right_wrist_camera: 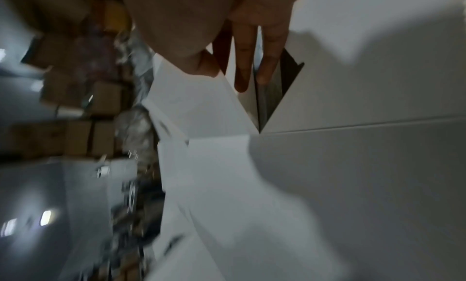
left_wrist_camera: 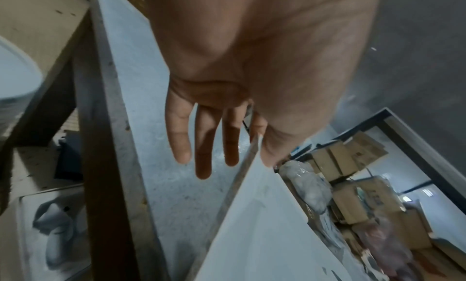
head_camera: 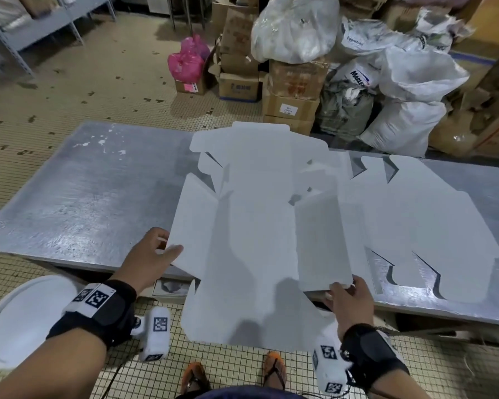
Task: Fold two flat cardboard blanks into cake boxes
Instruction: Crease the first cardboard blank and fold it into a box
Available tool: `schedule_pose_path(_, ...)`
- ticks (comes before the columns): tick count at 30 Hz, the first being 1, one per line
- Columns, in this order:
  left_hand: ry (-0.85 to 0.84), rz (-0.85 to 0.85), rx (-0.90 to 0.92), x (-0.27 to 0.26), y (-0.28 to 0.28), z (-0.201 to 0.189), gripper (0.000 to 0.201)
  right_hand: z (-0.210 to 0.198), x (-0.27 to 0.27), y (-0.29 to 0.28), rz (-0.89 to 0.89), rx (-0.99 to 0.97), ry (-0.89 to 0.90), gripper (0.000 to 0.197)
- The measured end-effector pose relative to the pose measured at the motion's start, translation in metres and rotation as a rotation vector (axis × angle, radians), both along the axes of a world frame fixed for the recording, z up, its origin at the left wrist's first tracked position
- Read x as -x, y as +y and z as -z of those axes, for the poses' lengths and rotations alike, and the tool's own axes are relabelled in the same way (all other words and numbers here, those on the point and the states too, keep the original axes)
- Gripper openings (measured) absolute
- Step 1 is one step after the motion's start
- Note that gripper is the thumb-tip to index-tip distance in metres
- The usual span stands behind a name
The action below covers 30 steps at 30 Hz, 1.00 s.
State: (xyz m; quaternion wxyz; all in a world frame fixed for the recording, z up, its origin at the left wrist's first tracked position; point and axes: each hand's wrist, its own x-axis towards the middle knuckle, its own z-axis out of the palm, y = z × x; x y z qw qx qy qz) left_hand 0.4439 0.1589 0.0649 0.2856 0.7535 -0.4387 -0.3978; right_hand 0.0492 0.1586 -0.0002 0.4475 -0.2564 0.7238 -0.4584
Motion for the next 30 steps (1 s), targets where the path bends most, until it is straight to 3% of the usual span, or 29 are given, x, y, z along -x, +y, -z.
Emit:
schedule_pose_path(5, -0.077, 0.451, -0.213, 0.018, -0.003, -0.011, 0.114, -0.001, -0.021, 0.008, -0.264, 0.067, 0.175, 0.034)
schedule_pose_path(9, -0.088, 0.552, -0.251, 0.026, -0.001, -0.002, 0.117, 0.001, -0.030, 0.009, -0.355, 0.076, 0.168, 0.035)
schedule_pose_path(12, -0.088, 0.588, -0.282, 0.026, 0.000, 0.005, 0.118, -0.005, -0.034, 0.007, -0.457, 0.054, 0.273, 0.037)
schedule_pose_path(15, -0.155, 0.677, -0.365, 0.024, 0.003, 0.010, 0.128, -0.011, -0.040, 0.006, -0.530, 0.015, 0.313, 0.049)
schedule_pose_path(17, -0.233, 0.708, -0.432, 0.018, 0.005, 0.016, 0.123, -0.011, -0.045, 0.005, -0.567, 0.005, 0.326, 0.050)
schedule_pose_path(21, -0.394, 0.678, -0.500, -0.003, 0.009, 0.021, 0.075, -0.005, -0.050, 0.003, -0.630, 0.023, 0.372, 0.042)
schedule_pose_path(25, -0.478, 0.642, -0.448, -0.014, 0.010, 0.022, 0.068, 0.001, -0.050, -0.001, -0.683, 0.022, 0.441, 0.044)
schedule_pose_path(27, -0.422, 0.589, -0.346, -0.013, 0.006, 0.021, 0.063, 0.003, -0.048, -0.004, -0.722, 0.005, 0.473, 0.044)
schedule_pose_path(29, -0.256, 0.433, -0.185, -0.011, -0.001, 0.013, 0.044, 0.005, -0.045, -0.006, -0.752, 0.016, 0.492, 0.044)
schedule_pose_path(30, -0.169, 0.354, -0.113, -0.011, -0.006, 0.008, 0.047, 0.005, -0.044, -0.008, -0.767, 0.021, 0.499, 0.045)
